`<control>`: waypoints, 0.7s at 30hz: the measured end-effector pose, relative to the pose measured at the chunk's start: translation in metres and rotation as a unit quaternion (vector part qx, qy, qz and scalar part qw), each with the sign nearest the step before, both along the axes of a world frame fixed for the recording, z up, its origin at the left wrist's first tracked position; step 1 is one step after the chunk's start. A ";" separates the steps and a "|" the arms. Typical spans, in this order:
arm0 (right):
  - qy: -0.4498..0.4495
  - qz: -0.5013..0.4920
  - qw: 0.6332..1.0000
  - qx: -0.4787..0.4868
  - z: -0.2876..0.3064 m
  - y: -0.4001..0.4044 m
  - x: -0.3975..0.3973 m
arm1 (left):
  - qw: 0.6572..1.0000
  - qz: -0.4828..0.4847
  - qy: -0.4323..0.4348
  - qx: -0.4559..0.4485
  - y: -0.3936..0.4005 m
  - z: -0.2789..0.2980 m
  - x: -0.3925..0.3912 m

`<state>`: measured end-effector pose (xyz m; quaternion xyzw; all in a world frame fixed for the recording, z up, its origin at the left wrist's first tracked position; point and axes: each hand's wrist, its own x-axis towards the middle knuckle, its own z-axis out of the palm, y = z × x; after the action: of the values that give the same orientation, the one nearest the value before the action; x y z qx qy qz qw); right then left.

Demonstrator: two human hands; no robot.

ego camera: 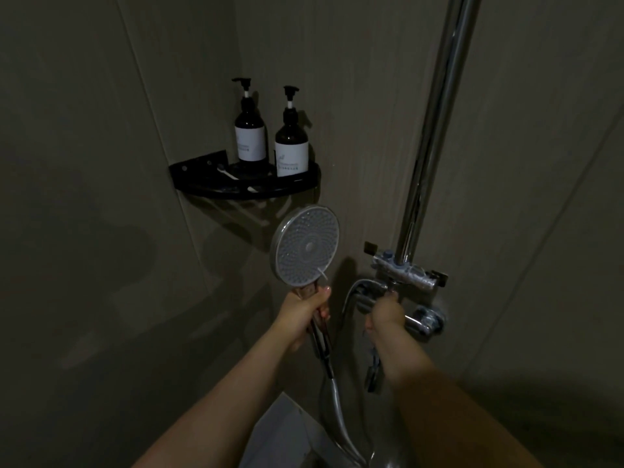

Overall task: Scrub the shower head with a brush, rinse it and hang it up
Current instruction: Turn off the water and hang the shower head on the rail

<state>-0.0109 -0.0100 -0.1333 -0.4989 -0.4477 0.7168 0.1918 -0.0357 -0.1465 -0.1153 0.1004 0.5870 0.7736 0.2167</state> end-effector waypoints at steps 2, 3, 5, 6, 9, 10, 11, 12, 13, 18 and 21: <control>0.090 -0.056 0.988 -0.116 0.003 -0.001 0.002 | 1.000 0.001 -0.008 0.001 0.002 -0.001 0.001; 0.124 -0.066 0.978 -0.153 0.006 -0.002 0.004 | 1.000 0.000 -0.011 0.000 0.003 -0.001 0.001; 0.182 -0.068 0.958 -0.210 0.005 -0.002 0.007 | 1.000 -0.006 -0.012 -0.002 0.004 -0.001 0.002; 0.213 -0.068 0.947 -0.230 0.004 -0.003 0.007 | 1.000 -0.007 -0.010 -0.003 0.004 -0.001 0.003; 0.305 -0.077 0.907 -0.280 0.000 -0.001 0.008 | 1.000 -0.007 -0.006 -0.002 0.006 -0.002 0.003; 0.324 -0.077 0.896 -0.295 -0.001 -0.002 0.008 | 1.000 -0.007 -0.005 -0.003 0.006 -0.003 0.002; 0.338 -0.079 0.885 -0.311 -0.001 -0.002 0.009 | 1.000 -0.007 -0.005 -0.005 0.006 -0.004 0.002; 0.351 -0.081 0.874 -0.326 -0.002 -0.002 0.009 | 1.000 -0.008 -0.005 -0.007 0.006 -0.005 0.001; 0.363 -0.083 0.863 -0.340 -0.003 -0.002 0.009 | 1.000 -0.008 -0.006 -0.008 0.006 -0.006 0.000; 0.421 -0.101 0.812 -0.390 -0.005 -0.004 0.016 | 1.000 -0.005 -0.018 -0.009 0.007 -0.008 -0.005; 0.446 -0.105 0.787 -0.414 -0.011 -0.002 0.015 | 1.000 -0.007 -0.013 -0.007 0.007 -0.009 -0.008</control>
<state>0.0038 -0.0116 -0.1444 -0.1992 0.0822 0.9515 0.2197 -0.0435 -0.1396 -0.1238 0.0932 0.5891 0.7687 0.2308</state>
